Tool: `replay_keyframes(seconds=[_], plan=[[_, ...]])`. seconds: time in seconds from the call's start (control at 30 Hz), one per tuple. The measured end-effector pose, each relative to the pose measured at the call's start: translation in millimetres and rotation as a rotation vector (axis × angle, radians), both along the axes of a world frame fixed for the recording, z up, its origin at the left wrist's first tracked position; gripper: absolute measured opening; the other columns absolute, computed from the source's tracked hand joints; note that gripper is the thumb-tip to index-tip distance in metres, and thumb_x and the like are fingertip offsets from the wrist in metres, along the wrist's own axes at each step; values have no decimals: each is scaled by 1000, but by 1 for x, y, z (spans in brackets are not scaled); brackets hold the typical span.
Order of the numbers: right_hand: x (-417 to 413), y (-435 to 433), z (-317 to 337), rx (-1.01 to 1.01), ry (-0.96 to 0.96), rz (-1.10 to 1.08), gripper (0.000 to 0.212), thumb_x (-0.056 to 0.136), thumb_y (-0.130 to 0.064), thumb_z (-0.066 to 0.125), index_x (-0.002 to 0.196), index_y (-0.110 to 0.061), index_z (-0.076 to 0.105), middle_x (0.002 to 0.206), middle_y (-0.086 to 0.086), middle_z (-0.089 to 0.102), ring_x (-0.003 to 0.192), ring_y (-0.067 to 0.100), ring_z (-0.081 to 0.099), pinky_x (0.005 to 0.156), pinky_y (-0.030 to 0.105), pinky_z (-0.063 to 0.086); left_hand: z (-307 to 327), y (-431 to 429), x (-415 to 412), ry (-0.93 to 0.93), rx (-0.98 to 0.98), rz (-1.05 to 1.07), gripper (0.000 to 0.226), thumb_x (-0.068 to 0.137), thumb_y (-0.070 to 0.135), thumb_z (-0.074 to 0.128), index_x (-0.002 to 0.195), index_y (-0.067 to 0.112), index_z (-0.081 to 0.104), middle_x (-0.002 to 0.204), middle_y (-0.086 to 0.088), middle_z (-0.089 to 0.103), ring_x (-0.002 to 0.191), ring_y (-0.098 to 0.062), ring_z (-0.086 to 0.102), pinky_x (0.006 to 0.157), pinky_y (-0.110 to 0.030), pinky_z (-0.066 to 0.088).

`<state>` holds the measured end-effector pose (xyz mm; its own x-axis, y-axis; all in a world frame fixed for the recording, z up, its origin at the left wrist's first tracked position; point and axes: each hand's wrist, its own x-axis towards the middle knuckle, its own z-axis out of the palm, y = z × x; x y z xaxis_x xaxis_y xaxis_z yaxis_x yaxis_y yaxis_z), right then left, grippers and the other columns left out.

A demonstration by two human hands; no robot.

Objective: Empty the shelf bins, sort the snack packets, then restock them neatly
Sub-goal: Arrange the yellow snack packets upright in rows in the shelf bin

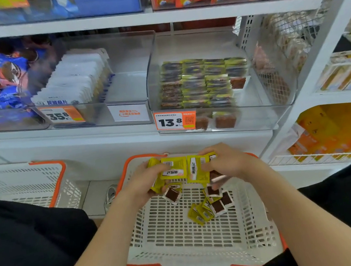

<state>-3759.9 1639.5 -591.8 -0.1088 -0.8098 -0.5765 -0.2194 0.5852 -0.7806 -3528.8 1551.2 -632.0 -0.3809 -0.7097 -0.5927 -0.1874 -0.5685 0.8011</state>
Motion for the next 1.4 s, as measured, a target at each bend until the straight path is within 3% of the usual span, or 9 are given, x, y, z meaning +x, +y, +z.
replay_keyframes(seconds=[0.2, 0.4, 0.57, 0.7, 0.87, 1.03, 1.13, 1.3, 1.4], plan=[[9, 3, 1, -162, 121, 262, 39, 98, -17, 69, 127, -44, 65, 143, -9, 45, 85, 30, 77, 58, 39, 64, 18, 15, 13, -73, -227, -383, 24, 96, 27, 76, 119, 30, 75, 105, -6, 79, 91, -26, 77, 77, -41, 62], [23, 6, -10, -139, 3, 87, 40, 97, -15, 73, 135, -24, 63, 132, 3, 60, 92, 26, 75, 57, 39, 63, 18, 30, -4, 133, -93, -147, 40, 103, 48, 56, 128, 20, 70, 121, -13, 76, 111, -32, 74, 99, -54, 57], [26, 4, -8, -34, -251, -174, 42, 91, -15, 81, 129, -19, 65, 117, 11, 75, 94, 27, 78, 69, 45, 65, 18, 31, -13, 240, -17, -59, 31, 100, 37, 67, 125, 19, 72, 126, -20, 72, 103, -30, 70, 86, -43, 55], [36, 3, -10, -139, -56, -46, 38, 83, -23, 89, 116, -24, 71, 126, 4, 66, 92, 25, 77, 60, 42, 65, 14, 26, -16, 320, 66, -68, 32, 95, 12, 70, 126, 16, 66, 126, -21, 72, 102, -33, 73, 82, -43, 60], [30, 3, -11, -208, -60, -142, 52, 74, -28, 95, 118, -20, 69, 116, 7, 70, 77, 23, 79, 59, 42, 64, 4, 19, -8, 318, 37, -75, 47, 93, 0, 63, 135, 21, 67, 133, -18, 69, 120, -46, 66, 105, -67, 45], [28, 0, -5, -324, -65, -394, 47, 77, -34, 93, 112, -19, 66, 100, 11, 76, 72, 23, 77, 52, 37, 61, 5, 18, -7, 339, 91, 33, 35, 98, -2, 51, 119, 15, 73, 122, -23, 71, 110, -48, 71, 88, -62, 60], [45, 0, -3, -545, 83, -442, 43, 78, -33, 92, 109, -25, 62, 93, 0, 77, 71, 16, 76, 54, 41, 62, 7, 22, -8, 290, 57, 36, 35, 98, -1, 51, 120, 18, 70, 116, -18, 74, 96, -35, 76, 72, -44, 63], [78, 7, -23, -836, 684, -142, 39, 87, -54, 77, 108, -34, 52, 100, -12, 62, 81, 12, 66, 60, 38, 55, 16, 30, -17, 500, 209, 30, 39, 107, 35, 54, 129, 5, 66, 119, -25, 71, 101, -35, 73, 83, -48, 63], [83, 9, -28, -809, 710, -101, 39, 88, -55, 75, 106, -35, 47, 100, -12, 57, 81, 13, 59, 59, 35, 50, 14, 27, -15, 606, 264, 9, 32, 103, 29, 53, 122, 6, 65, 110, -20, 68, 89, -30, 71, 75, -42, 60]])
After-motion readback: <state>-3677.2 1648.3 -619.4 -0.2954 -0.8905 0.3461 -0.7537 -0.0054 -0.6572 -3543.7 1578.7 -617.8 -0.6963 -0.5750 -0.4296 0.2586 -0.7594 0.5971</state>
